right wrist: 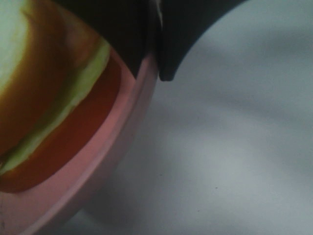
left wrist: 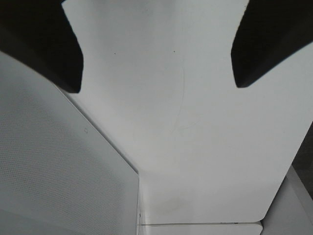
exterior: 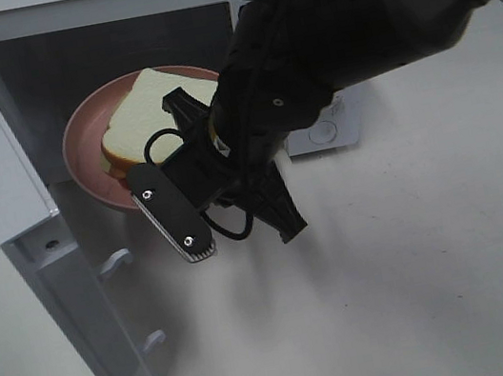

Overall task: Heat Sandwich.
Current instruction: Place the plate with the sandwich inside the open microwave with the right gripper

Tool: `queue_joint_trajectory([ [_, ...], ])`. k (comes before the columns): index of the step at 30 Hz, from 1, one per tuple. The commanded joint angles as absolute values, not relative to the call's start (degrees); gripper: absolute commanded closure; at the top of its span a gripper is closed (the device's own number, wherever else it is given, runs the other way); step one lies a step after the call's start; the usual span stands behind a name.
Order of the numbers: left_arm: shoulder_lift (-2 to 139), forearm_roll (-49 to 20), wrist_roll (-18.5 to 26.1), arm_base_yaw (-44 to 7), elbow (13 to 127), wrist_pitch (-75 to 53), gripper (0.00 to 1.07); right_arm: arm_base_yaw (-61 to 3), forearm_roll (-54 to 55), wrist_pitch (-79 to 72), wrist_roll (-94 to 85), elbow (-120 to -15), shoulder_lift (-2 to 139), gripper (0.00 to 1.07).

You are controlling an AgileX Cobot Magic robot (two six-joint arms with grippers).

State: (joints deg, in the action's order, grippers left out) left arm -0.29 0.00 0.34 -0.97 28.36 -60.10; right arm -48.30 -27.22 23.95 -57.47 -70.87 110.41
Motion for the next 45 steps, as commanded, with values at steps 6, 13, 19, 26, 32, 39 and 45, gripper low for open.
queue_joint_trajectory([
  [6,-1.49,0.00,0.34,-0.97,28.19,-59.42,0.30,-47.27,-27.67,22.52,-59.13,-81.02,116.77,1.07],
  [13,-1.49,0.00,0.34,-0.97,28.19,-59.42,0.30,-45.78,-27.62,22.52,-59.24,-86.52,120.49,1.07],
  [19,-1.49,0.00,0.34,-0.97,28.19,-59.42,0.30,-44.52,-27.33,22.75,-59.53,-92.25,124.22,1.07],
  [26,-1.49,0.00,0.34,-0.97,28.19,-59.42,0.30,-43.03,-23.89,22.29,-62.45,-97.00,126.74,1.07],
  [32,-1.49,0.00,0.34,-0.97,28.19,-59.42,0.30,-42.34,-20.51,23.38,-62.68,-102.10,130.06,1.07],
  [39,-1.49,0.00,0.34,-0.97,28.19,-59.42,0.30,-41.31,-18.74,25.10,-62.62,-106.46,133.16,1.07],
  [45,-1.49,0.00,0.34,-0.97,28.19,-59.42,0.30,-40.22,-17.13,24.92,-62.68,-108.12,134.19,1.07],
])
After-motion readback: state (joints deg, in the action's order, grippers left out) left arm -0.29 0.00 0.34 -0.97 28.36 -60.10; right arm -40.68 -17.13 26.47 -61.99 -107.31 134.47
